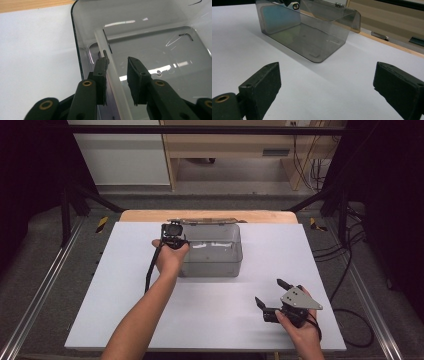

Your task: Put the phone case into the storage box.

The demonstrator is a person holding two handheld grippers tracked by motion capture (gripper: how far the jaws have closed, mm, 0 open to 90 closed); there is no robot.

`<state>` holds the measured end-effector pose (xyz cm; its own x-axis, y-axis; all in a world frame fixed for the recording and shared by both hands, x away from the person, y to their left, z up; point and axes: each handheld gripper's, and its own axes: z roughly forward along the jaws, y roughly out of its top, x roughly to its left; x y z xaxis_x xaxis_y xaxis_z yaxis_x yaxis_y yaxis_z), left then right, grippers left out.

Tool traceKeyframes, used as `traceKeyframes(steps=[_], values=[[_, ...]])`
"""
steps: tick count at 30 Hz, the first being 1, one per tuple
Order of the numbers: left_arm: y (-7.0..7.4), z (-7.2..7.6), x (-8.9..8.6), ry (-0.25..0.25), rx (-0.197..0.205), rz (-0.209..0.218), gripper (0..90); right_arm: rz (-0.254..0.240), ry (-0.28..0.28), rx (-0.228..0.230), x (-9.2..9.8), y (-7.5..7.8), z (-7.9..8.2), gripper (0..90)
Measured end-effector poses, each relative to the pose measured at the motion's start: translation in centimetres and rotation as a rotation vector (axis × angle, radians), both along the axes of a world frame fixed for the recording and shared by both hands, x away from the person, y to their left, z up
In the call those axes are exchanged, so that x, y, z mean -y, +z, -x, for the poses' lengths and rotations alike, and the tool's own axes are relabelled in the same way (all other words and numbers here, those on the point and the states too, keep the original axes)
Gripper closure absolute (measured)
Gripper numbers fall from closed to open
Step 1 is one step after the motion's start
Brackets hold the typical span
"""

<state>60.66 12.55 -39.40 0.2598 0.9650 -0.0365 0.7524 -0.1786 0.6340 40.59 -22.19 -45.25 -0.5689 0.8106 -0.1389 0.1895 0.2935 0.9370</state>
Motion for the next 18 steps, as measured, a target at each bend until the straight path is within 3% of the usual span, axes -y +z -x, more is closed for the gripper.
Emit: traceKeyframes(steps=[18], values=[[0.55,0.13,0.11,-0.019,0.016,-0.022,69.2,-0.002,0.001,-0.001,-0.02,0.0,-0.01,8.1]])
